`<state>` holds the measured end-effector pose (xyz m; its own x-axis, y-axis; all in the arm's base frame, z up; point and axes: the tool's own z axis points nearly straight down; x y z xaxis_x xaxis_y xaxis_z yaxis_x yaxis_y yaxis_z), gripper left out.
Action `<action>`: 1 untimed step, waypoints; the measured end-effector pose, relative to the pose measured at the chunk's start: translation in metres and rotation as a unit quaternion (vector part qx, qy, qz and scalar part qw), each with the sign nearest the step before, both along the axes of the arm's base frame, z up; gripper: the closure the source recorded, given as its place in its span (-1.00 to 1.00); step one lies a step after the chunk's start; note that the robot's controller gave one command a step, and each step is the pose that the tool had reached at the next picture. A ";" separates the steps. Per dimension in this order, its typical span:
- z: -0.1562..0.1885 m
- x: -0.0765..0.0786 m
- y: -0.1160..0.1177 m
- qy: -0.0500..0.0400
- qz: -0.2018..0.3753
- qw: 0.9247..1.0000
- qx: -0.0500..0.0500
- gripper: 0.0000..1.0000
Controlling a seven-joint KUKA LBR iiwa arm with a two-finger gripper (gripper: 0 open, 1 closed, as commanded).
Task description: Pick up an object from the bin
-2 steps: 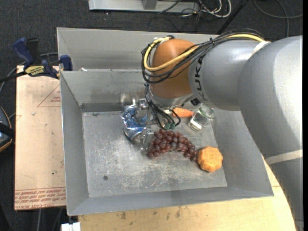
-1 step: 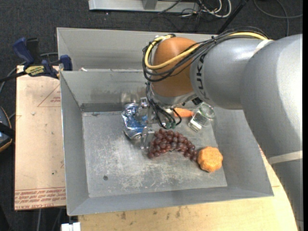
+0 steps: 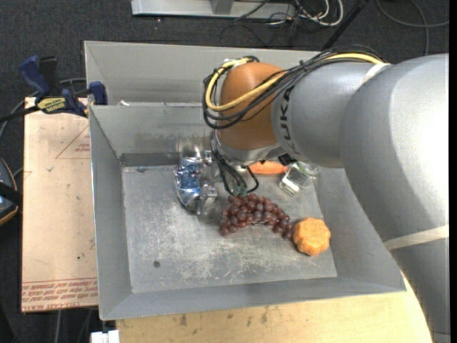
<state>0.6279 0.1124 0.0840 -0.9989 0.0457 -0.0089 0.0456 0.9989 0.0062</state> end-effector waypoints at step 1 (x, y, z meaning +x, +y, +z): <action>0.000 0.000 0.000 0.000 0.000 1.000 0.000 1.00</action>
Offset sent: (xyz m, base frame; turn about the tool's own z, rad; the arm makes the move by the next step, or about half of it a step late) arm 0.0000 0.0001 0.0293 0.0000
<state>0.6279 0.1124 0.0840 -0.9989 0.0459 -0.0088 0.0459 0.9989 0.0062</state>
